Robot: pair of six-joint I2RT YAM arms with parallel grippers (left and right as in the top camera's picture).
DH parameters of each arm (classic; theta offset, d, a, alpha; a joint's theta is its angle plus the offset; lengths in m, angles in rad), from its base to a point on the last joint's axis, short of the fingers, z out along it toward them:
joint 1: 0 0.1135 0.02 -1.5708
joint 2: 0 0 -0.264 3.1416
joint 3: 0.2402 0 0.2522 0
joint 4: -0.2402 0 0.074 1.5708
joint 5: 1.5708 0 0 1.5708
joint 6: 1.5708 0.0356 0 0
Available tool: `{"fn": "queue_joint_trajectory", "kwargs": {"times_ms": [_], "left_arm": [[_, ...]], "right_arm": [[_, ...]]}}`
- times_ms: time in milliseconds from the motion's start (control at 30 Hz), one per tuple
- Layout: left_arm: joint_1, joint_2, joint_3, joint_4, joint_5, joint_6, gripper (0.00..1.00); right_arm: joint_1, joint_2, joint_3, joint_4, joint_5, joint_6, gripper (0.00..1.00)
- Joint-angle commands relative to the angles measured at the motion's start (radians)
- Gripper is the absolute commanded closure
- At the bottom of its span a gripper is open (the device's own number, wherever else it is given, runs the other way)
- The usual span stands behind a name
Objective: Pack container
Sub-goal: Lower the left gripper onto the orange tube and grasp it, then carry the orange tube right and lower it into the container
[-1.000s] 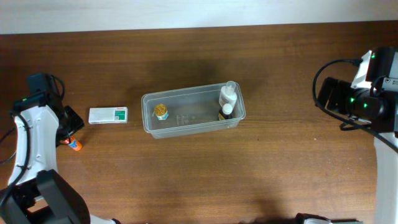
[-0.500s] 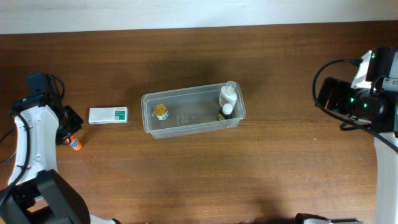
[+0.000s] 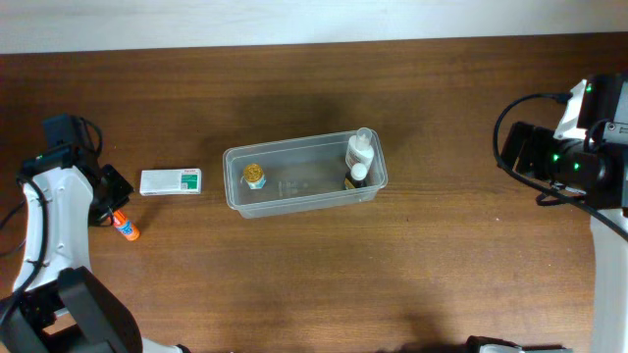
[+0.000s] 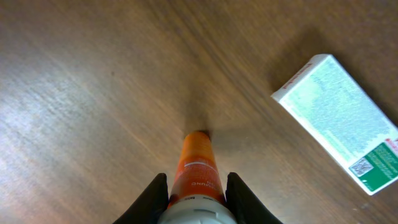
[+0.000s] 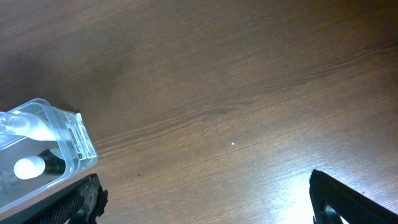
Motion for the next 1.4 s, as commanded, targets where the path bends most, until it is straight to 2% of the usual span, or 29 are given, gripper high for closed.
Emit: {"fn": "queue_joint_trajectory", "kwargs": {"times_ms": [0, 300, 433, 533, 733, 933, 1100, 1367], "left_arm": [[0.005, 0.008, 0.005, 0.014, 0.055, -0.001, 0.88], [-0.028, -0.023, 0.117, 0.028, 0.195, 0.121, 0.87], [-0.106, -0.082, 0.180, 0.028, 0.219, 0.204, 0.87], [-0.264, -0.179, 0.229, 0.025, 0.218, 0.293, 0.87], [-0.482, -0.289, 0.235, 0.033, 0.186, 0.294, 0.87], [-0.663, -0.275, 0.235, 0.034, 0.119, 0.274, 0.87], [-0.720, -0.201, 0.235, 0.024, 0.109, 0.254, 0.87], [-0.739, -0.069, 0.235, -0.026, 0.106, 0.249, 0.87]], "right_arm": [[-0.007, 0.001, 0.017, 0.000, -0.002, 0.012, 0.02], [-0.007, 0.001, 0.017, 0.000, -0.002, 0.012, 0.02], [-0.007, 0.001, 0.017, 0.000, -0.002, 0.012, 0.02], [-0.007, 0.001, 0.017, 0.000, -0.002, 0.012, 0.02], [-0.007, 0.001, 0.017, 0.000, -0.002, 0.012, 0.02], [-0.007, 0.001, 0.017, 0.000, -0.002, 0.012, 0.02], [-0.007, 0.001, 0.017, 0.000, -0.002, 0.012, 0.02], [-0.007, 0.001, 0.017, 0.000, -0.002, 0.012, 0.02]]}}
